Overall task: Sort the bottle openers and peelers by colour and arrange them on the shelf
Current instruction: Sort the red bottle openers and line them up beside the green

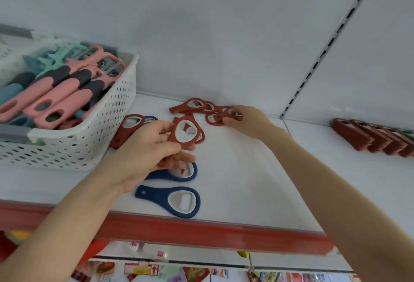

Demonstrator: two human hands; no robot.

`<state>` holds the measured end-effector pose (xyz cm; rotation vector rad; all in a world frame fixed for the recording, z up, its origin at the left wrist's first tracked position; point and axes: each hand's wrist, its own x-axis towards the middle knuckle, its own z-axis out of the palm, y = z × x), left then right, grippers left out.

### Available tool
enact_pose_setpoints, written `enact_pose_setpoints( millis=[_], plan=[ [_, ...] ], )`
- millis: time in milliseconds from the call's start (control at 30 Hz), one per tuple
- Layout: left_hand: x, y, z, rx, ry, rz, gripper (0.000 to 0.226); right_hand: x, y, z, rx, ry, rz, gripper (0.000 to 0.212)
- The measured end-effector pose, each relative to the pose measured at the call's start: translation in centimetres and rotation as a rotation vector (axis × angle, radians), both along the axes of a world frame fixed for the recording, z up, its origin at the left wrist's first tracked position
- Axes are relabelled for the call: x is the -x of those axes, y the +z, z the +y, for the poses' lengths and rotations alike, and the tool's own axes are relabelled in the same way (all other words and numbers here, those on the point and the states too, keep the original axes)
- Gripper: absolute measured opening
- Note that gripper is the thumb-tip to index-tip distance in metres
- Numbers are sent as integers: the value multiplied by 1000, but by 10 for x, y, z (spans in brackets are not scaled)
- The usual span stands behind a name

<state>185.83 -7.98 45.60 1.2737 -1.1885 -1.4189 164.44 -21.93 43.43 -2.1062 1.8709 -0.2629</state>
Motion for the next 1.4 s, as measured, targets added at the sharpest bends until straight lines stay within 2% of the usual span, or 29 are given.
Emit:
enact_pose_setpoints(
  millis=[233, 367, 433, 567, 667, 767, 800, 867, 933, 1000, 1167, 1267, 1333, 1400],
  plan=[
    [12, -4, -5, -19, 47, -2, 34, 18, 0, 1, 90, -78, -350, 20],
    [17, -4, -10, -25, 102, 15, 26, 25, 14, 8, 66, -153, -793, 20],
    [18, -4, -13, -21, 154, 34, 21, 27, 27, 13, 59, -136, -900, 12],
    [22, -3, -17, -3, 210, 74, 25, 19, 49, 29, -246, 48, -1044, 9],
    [30, -1, -17, -13, 114, 109, 33, -3, 51, 42, -367, 194, -1028, 9],
    [34, -1, -15, -6, 75, 123, 26, -15, 45, 41, -250, 245, -876, 5],
    [33, -1, -15, -9, 99, 138, 25, -14, 41, 37, -136, 231, -745, 2],
    [29, -3, -14, -33, 158, 192, 25, -4, 31, 25, 59, 180, -353, 10],
    [23, -4, -13, -48, 202, 231, 28, 7, 20, 19, 50, 137, -38, 20],
    [20, -6, -14, -47, 223, 233, 32, 13, 14, 19, 5, 125, 58, 25],
    [21, -6, -17, -22, 241, 232, 39, 12, 19, 27, 4, 109, -102, 17],
    [23, -8, -18, 14, 278, 279, 34, 4, 28, 42, -7, 102, -369, 17],
    [26, -7, -18, 29, 280, 315, 30, -9, 38, 57, -16, 160, -558, 14],
    [28, -5, -17, 44, 261, 356, 30, -26, 45, 74, -40, 281, -588, 10]
  ],
)
